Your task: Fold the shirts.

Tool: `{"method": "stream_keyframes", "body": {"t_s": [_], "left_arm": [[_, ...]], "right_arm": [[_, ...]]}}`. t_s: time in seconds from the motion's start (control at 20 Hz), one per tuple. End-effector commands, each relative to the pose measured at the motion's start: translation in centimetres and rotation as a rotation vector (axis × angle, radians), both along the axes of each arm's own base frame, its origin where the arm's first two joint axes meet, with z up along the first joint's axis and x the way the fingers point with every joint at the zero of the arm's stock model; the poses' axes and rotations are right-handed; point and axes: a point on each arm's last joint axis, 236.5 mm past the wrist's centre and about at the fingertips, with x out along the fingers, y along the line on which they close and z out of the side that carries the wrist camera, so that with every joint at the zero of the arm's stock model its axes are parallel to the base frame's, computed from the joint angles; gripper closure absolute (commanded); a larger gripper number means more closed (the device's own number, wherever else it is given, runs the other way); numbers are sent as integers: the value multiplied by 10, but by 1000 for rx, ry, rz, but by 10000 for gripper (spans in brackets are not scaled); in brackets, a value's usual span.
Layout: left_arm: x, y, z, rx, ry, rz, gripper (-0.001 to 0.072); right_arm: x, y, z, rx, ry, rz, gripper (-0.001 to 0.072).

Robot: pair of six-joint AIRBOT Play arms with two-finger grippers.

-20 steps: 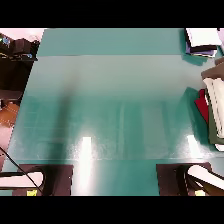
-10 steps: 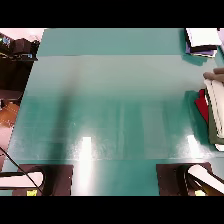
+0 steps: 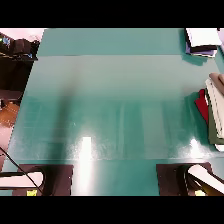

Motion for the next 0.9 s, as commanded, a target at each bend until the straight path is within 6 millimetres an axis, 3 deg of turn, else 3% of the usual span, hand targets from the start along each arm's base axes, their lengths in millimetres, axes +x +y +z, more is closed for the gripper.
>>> {"method": "stream_keyframes", "body": {"t_s": [0.0,0.05,0.1,0.2,0.3,0.45,0.55,0.6,0.65,0.7,0.85], "left_arm": [[0,-1,1,1,-4,-5,674],[0,-1,1,1,-4,-5,674],[0,-1,1,0,-5,-5,673],[3,-2,3,-9,-19,-3,673],[9,-4,7,-19,-49,2,673],[11,-5,9,-28,-58,0,673],[12,-5,10,-28,-62,2,673],[13,-5,10,-29,-67,4,673],[14,-5,11,-29,-75,6,673],[17,-5,13,-30,-85,10,673],[22,-4,16,-33,-112,19,673]], "right_arm": [[-30,1,-8,18,123,-47,574],[-36,-2,-9,7,146,-59,350],[-39,-5,-9,-3,158,-66,246],[-44,-7,-8,-13,176,-76,241],[-34,-1,-7,4,141,-55,240],[1,26,-6,64,48,48,249],[31,56,-2,117,-17,153,258],[47,75,0,141,-47,219,300],[60,94,2,159,-64,282,546],[70,111,3,165,-66,344,691],[93,163,3,166,-54,523,691]]}}
